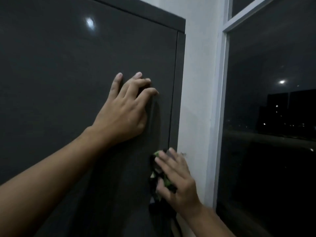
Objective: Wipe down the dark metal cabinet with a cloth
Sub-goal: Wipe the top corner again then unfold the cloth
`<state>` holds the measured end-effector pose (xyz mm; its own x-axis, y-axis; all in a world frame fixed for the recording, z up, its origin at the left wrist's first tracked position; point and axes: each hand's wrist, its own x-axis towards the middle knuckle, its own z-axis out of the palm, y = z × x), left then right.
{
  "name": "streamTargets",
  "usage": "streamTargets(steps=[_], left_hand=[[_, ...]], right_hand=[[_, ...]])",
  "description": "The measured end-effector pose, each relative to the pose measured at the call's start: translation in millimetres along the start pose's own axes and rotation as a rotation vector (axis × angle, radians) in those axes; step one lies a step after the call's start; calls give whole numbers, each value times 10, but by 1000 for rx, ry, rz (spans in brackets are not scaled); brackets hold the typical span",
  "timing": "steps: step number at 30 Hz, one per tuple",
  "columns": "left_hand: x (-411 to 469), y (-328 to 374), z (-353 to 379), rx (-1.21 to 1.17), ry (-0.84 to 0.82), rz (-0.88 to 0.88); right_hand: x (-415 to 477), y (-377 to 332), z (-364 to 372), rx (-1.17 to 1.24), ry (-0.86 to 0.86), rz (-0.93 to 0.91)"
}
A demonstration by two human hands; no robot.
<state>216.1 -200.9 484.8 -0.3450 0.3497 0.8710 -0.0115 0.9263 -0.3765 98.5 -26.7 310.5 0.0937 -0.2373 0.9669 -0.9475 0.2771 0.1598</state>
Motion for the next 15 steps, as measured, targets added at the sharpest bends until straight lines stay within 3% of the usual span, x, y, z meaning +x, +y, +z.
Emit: streamTargets(steps=[5, 10, 15], left_hand=[[-107, 146, 107, 65, -27, -8], [-259, 235, 223, 117, -23, 22], [-359, 312, 291, 163, -9, 47]], right_hand=[[-653, -55, 66, 41, -99, -57], [-434, 150, -123, -30, -221, -234], [158, 116, -96, 77, 79, 196]])
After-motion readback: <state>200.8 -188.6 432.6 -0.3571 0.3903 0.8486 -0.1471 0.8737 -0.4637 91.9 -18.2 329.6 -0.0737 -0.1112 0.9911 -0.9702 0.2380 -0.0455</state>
